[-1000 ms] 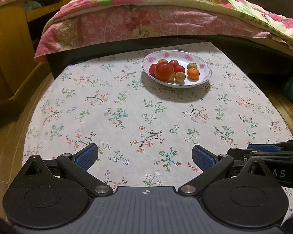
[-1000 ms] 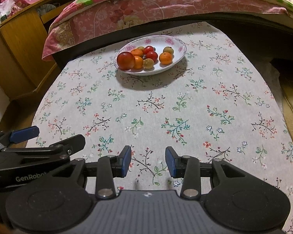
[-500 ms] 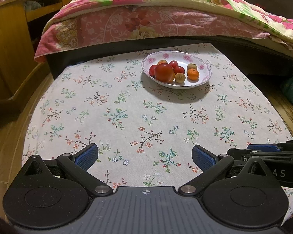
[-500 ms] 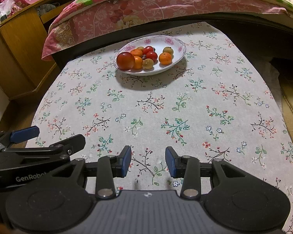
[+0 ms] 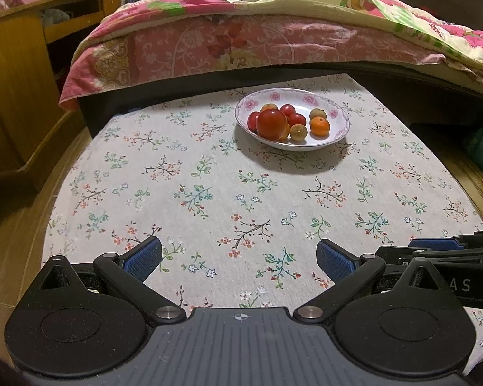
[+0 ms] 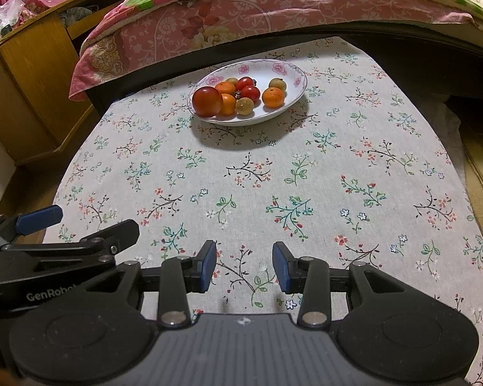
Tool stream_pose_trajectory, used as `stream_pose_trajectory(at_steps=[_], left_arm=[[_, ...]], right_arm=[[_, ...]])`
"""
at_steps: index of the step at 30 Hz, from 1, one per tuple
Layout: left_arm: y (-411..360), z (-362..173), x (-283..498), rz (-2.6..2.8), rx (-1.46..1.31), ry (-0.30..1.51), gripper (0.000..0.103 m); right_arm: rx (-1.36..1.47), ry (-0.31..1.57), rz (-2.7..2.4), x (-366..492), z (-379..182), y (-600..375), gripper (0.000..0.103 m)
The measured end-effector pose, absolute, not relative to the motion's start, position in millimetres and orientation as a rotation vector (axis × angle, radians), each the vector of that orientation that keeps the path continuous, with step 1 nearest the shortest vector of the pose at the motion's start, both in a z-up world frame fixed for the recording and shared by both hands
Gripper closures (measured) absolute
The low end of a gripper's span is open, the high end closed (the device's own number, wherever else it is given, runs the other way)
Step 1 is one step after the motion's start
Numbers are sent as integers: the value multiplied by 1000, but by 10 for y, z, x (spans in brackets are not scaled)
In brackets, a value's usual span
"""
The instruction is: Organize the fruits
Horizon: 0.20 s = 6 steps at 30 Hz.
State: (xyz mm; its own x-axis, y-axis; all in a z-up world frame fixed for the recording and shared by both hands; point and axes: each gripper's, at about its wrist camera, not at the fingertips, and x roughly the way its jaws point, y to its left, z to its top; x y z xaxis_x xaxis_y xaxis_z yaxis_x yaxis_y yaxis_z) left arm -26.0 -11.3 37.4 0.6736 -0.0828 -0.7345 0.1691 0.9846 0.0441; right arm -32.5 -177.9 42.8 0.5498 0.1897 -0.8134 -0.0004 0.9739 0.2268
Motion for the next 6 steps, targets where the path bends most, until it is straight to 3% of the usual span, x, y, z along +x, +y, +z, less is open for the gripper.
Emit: stream_pose_trajectory(at_steps=[6], left_arm=[[-103,374,-259,-135,120,812,0]], right_arm=[[209,984,116,-314,432,-1775,66]])
